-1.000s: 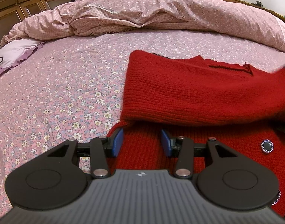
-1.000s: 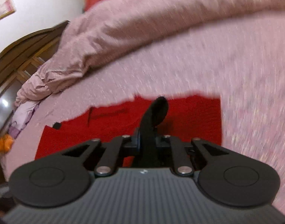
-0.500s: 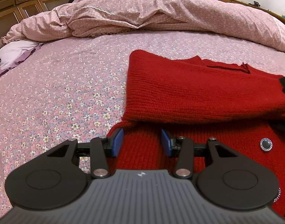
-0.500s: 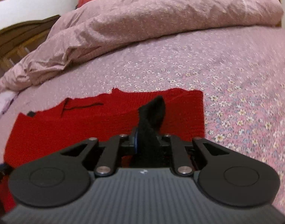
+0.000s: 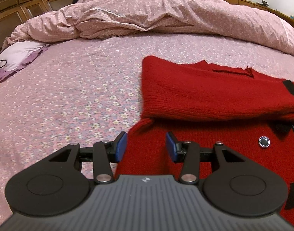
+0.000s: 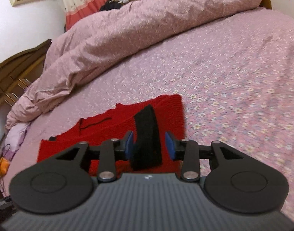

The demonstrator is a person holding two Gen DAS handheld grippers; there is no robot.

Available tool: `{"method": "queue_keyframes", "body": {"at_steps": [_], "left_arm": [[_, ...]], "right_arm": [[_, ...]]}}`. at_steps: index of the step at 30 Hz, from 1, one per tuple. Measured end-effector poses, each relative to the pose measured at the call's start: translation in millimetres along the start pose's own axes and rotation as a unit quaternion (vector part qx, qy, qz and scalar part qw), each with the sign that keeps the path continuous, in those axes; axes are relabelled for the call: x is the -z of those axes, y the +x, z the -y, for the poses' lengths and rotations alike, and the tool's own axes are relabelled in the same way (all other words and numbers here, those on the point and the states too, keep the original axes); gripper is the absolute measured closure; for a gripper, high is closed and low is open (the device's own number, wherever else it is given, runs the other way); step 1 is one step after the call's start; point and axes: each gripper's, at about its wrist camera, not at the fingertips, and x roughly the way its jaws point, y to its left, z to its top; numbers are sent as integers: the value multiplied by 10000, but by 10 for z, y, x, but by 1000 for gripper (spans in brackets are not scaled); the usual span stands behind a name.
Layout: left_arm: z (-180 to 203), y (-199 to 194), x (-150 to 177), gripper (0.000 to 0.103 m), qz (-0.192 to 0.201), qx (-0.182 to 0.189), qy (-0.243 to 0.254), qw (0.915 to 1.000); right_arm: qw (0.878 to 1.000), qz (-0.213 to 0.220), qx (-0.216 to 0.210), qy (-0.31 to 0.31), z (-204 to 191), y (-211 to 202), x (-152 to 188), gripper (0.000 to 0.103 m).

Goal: Fold small clothes

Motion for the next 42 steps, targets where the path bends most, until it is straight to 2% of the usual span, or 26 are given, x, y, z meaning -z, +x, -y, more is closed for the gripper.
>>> {"method": "queue_keyframes", "body": {"at_steps": [5, 16, 24, 28, 34, 40, 42], "left_arm": [[-130, -187, 35, 52, -7, 49, -83, 10000], [-282, -639, 276, 52, -10, 26, 23, 10000], [-346, -948, 607, 52, -190, 406, -22, 9990], [-423, -1033, 776, 52, -302, 447, -19, 9985], [-546, -1067, 979, 52, -528, 714, -134, 9960], [-506, -1030, 1000, 52, -488, 843, 60, 9952], [-512, -958, 973, 52, -507, 1012, 83, 9935]], "right_arm": [[9998, -42, 166, -97, 21, -391, 114, 62], [9972, -725, 58, -169, 14, -905, 771, 61], [9953, -886, 34, -386, -34, -1193, 1093, 61], [9944, -986, -3, -372, -24, -1263, 1197, 61], [9905, -1318, -4, -393, 2, -1254, 1348, 61], [9873, -1571, -188, -142, 61, -1193, 1441, 62], [9859, -1649, -270, -29, 82, -1159, 1469, 62]]}}
